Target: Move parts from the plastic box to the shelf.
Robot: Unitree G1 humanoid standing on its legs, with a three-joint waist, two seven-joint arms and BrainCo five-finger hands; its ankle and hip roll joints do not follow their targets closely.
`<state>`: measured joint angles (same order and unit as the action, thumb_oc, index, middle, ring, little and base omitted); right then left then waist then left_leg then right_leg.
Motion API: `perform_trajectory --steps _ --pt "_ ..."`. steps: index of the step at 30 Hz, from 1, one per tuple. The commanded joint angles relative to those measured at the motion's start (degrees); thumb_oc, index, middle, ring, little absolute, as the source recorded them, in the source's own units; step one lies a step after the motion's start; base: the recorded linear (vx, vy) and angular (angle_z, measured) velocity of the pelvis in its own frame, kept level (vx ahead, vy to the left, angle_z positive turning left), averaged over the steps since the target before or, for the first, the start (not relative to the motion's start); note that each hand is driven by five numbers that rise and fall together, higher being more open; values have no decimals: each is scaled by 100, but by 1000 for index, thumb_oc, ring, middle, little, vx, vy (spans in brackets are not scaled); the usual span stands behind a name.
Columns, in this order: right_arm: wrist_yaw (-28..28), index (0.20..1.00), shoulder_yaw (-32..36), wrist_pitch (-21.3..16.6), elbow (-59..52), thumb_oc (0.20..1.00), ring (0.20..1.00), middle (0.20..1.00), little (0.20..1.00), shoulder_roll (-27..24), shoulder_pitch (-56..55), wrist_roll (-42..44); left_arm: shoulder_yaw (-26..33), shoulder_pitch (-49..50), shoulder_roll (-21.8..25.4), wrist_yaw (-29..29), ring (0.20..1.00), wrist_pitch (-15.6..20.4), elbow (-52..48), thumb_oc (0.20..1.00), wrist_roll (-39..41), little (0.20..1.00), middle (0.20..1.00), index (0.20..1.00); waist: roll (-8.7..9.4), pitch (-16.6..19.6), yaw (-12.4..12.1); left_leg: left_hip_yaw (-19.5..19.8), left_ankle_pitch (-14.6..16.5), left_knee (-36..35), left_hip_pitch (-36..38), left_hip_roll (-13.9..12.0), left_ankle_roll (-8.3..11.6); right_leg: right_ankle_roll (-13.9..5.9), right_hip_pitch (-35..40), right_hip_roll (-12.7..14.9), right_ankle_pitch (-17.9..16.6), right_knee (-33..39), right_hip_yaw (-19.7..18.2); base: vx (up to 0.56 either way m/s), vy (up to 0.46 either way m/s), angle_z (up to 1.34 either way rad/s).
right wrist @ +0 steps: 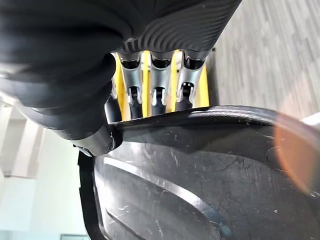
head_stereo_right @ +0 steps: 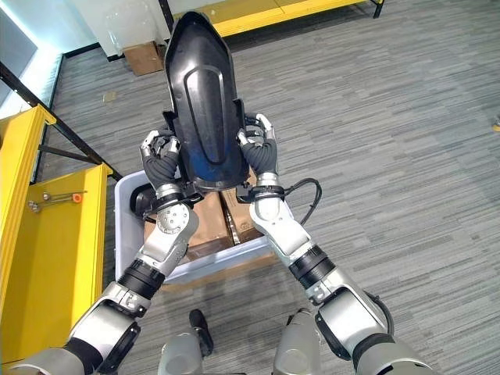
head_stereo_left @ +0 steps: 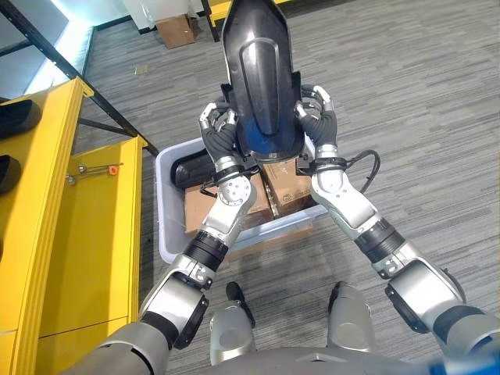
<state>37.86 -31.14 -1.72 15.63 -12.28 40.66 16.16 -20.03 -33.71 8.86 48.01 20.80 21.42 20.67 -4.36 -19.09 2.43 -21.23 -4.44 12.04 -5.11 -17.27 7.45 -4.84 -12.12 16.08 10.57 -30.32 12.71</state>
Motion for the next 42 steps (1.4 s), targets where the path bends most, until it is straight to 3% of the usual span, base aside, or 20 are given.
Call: perform_trajectory --steps 1,3,5,7,8,9,11,13,16,19,21,26,27,28,32,33,35,37,38,42 --pt "-736 200 -261 -466 -467 200 200 200 200 634 492 165 -83 -388 129 179 200 -31 -125 200 -258 200 200 200 242 -43 -75 447 505 173 128 74 -179 392 492 -362 378 119 36 6 -190 3" --pt "-962 200 -355 -446 -396 200 200 200 200 694 427 261 36 -200 142 310 200 -102 -165 200 -232 200 200 200 214 59 -163 562 407 195 165 6 -142 523 601 -477 542 -30 135 36 -253 14" --pt "-1226 200 -564 -204 -473 200 200 200 200 878 229 289 229 342 149 463 200 -233 -425 200 -200 200 200 200 223 233 -378 833 -551 -86 203 -402 60 624 799 -669 553 139 343 28 -279 31" --pt "-1054 200 -711 20 -649 200 200 200 200 992 -10 72 300 711 32 279 200 -255 -530 200 -280 200 200 200 327 273 -378 209 -955 -120 276 -908 185 625 1095 -471 467 453 870 -114 -197 52" --pt "-822 200 -784 179 -707 200 200 200 200 1075 -80 -1 233 803 -2 184 200 -189 -469 200 -189 200 200 200 479 267 -367 -54 -1074 209 72 -1187 368 572 1315 -301 386 783 1163 -305 -242 74" --pt "-739 200 -855 113 -636 200 200 200 200 1106 -70 -48 203 824 1 178 200 -142 -426 200 -178 200 200 200 531 258 -400 -195 -918 481 0 -1235 354 566 1338 -248 328 926 1331 -367 -237 151" --pt "-748 200 -906 23 -547 200 200 200 200 1122 -22 -58 167 852 26 197 200 -29 -383 200 -201 200 200 200 539 267 -425 -272 -666 659 56 -1148 298 553 1318 -228 321 1039 1461 -363 -112 185" --pt "-750 200 -958 -93 -401 200 200 200 200 1079 217 -1 166 787 120 234 200 151 -294 200 -201 200 200 200 517 278 -441 -444 -272 1052 211 -849 224 541 1338 -292 227 1402 1594 -385 -53 87" --pt "-719 200 -893 -131 -302 200 200 200 200 1009 508 190 198 610 236 170 200 233 -215 200 -120 200 200 200 486 297 -432 -523 -7 1544 290 -610 222 568 1406 -425 73 1764 1629 -227 5 44" --pt "-607 200 -836 -85 -285 200 200 200 200 966 789 255 244 409 336 1 200 200 -168 200 -80 200 200 200 402 444 -468 -629 497 1464 594 -65 76 549 1396 -503 -107 2058 1805 -303 153 72" --pt "-441 200 -782 15 -360 200 200 200 200 959 920 309 222 304 378 -34 200 108 -63 200 -113 200 200 200 294 575 -478 -728 695 801 880 406 -40 476 1397 -546 -336 2296 1995 -300 326 63" --pt "-218 200 -678 187 -403 200 200 200 200 1135 894 137 157 200 455 -240 200 -47 -29 200 -155 200 200 200 207 740 -528 -781 962 -185 1063 755 -313 104 1314 -232 -809 2366 2182 -167 329 125" --pt "-170 200 -671 247 -411 200 200 200 200 1184 914 105 130 182 463 -270 200 -67 -9 200 -125 200 200 200 206 745 -560 -740 1041 -204 1039 780 -367 22 1288 -118 -929 2370 2184 -209 385 123" --pt "-89 200 -630 319 -382 200 200 200 200 1293 938 98 97 147 493 -291 200 -151 21 200 -137 200 200 200 167 739 -659 -697 1112 -423 1100 837 -462 -192 1232 299 -1279 2311 2293 -168 315 78" --pt "23 200 -532 386 -439 200 200 200 200 1393 932 117 36 44 546 -274 200 -355 35 200 -122 200 200 200 148 697 -734 -425 1084 -640 1084 1065 -569 -388 1191 587 -1566 2282 2055 -167 281 34" --pt "135 200 -467 387 -483 200 200 200 200 1402 940 54 -71 -152 540 -326 200 -392 150 200 -98 200 200 200 149 648 -683 -78 1034 -713 998 1209 -640 -385 1172 444 -1423 2170 1512 -229 244 10" --pt "206 200 -437 360 -525 200 200 200 200 1379 936 30 -143 -320 540 -367 200 -435 245 200 -86 200 200 200 177 619 -614 89 889 -776 870 1287 -699 -306 1157 331 -1389 2170 1171 -159 140 82" --pt "376 200 -391 334 -564 200 200 200 200 1298 895 34 -259 -452 505 -516 200 -425 392 200 -60 200 200 200 186 609 -493 511 741 -1005 813 1349 -760 -260 1076 -33 -1148 2020 486 -36 133 128" --pt "303 200 -388 234 -517 200 200 200 200 1238 859 109 -261 -425 480 -485 200 -452 398 200 -120 200 200 200 199 626 -477 680 603 -1209 825 1344 -732 -214 1116 -425 -907 2047 354 -5 126 130" --pt "-11 200 -381 154 -455 200 200 200 200 1039 568 371 -127 -32 399 -496 200 -628 249 200 -214 200 200 200 350 817 -545 860 467 -1448 884 1621 -600 132 1539 -1291 -798 2752 374 177 136 78"
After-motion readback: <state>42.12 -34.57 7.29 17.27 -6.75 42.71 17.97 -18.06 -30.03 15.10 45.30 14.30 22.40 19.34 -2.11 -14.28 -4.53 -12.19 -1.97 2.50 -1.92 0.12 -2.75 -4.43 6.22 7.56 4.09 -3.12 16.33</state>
